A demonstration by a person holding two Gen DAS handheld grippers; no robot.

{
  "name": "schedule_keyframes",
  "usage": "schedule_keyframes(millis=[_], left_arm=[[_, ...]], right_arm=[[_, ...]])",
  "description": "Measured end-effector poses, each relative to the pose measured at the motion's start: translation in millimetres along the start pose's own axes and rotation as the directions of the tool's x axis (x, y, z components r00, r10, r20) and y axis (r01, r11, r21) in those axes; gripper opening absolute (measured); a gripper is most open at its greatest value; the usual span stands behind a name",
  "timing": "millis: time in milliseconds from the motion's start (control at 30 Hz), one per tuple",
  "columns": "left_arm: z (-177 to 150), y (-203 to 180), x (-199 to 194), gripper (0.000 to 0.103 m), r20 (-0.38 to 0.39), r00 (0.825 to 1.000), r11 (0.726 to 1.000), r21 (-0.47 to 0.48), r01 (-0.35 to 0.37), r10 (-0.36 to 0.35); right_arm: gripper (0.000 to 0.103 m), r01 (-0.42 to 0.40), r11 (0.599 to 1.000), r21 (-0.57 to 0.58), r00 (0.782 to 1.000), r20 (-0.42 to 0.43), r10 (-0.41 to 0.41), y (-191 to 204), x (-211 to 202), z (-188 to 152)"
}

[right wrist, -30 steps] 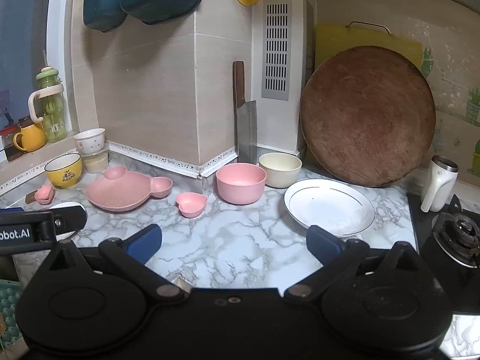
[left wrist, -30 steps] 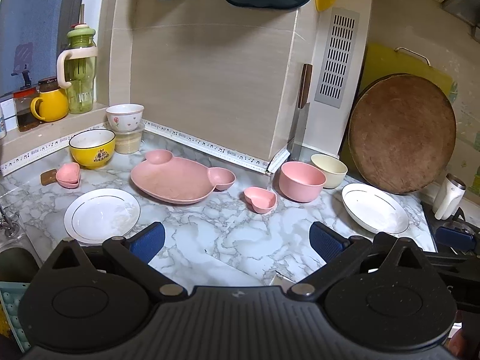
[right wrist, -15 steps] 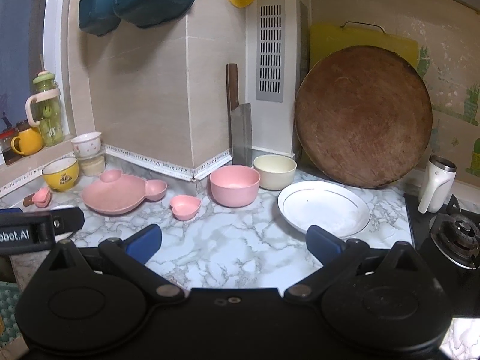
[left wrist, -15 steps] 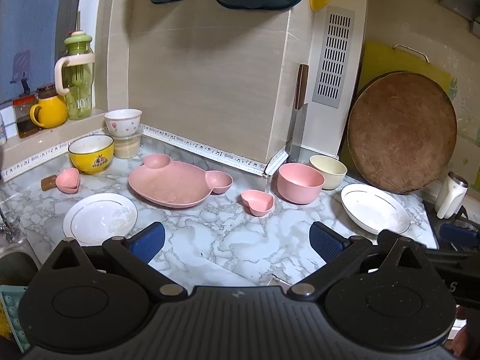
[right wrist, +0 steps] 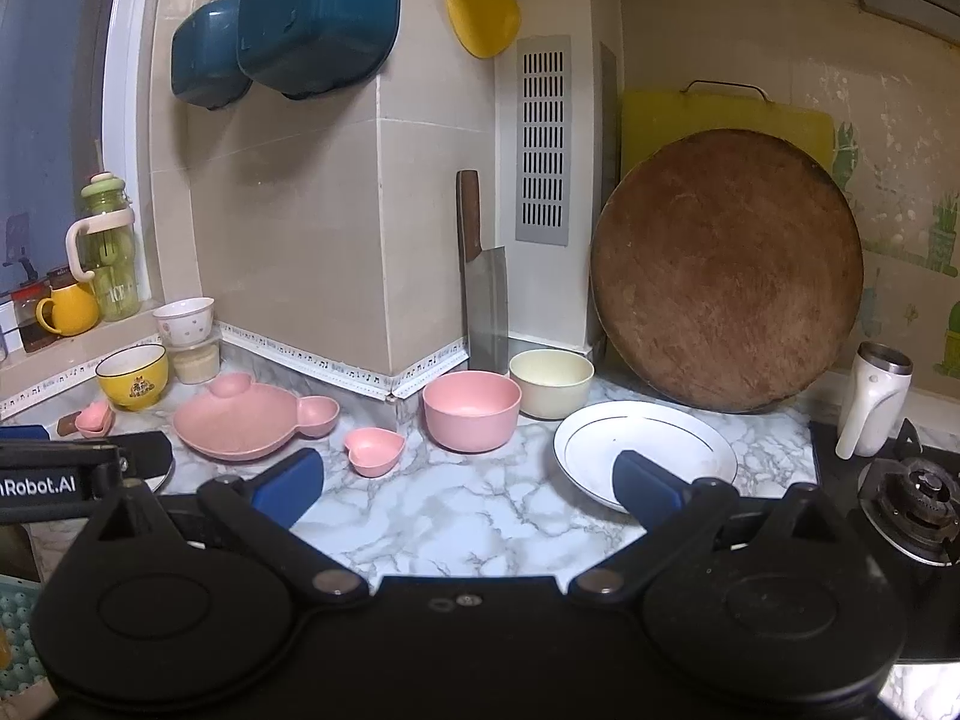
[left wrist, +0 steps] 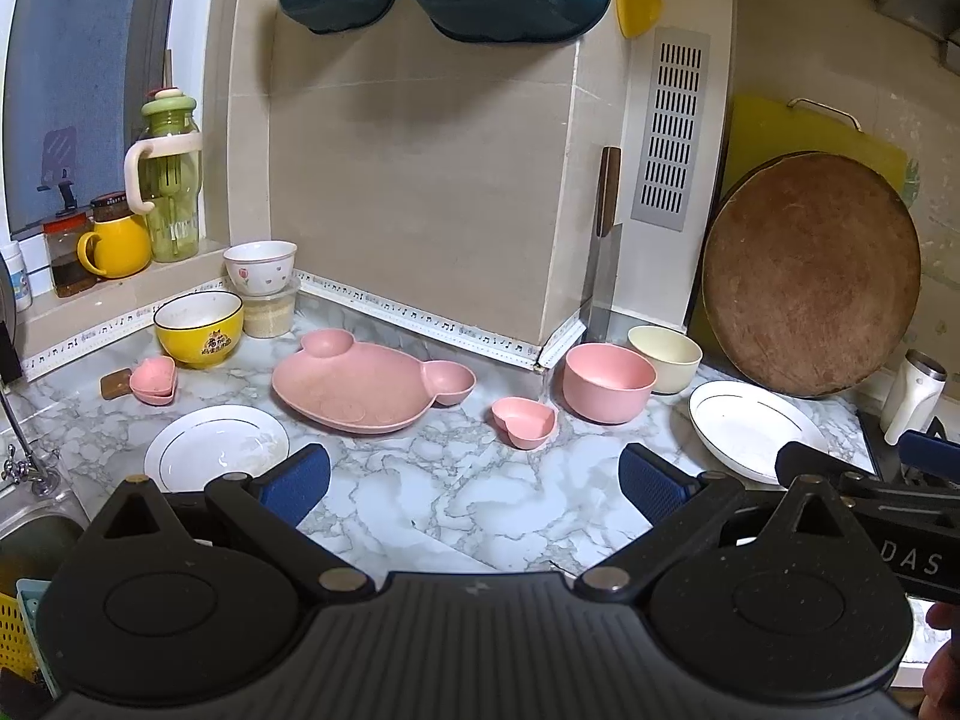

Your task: Organize plates and bowls

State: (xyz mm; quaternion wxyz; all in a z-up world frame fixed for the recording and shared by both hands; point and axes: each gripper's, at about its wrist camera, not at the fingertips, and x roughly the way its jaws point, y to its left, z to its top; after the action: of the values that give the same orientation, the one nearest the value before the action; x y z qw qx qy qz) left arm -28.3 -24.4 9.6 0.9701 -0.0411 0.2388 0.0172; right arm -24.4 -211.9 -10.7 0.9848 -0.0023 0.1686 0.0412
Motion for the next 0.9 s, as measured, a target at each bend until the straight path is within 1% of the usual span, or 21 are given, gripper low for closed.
schedule_keyframes(millis=[533,900], left_arm=[[-0.7,-0.4,-4.5,0.103,-0.004,1.0,1.0,0.0,-0.002,0.002],[7.7,-11.2,14.8,0.103,-0.022,1.0,1.0,0.002,0.016,-0.016]], right_arm=[[0.103,-0.009,1.0,-0.001,1.0,-0.011,0.009,0.7,0.4,0.3],[0.103,0.013,1.0,0.019,0.999,-0.03,-0.012,-9.7,15.4,2.0]])
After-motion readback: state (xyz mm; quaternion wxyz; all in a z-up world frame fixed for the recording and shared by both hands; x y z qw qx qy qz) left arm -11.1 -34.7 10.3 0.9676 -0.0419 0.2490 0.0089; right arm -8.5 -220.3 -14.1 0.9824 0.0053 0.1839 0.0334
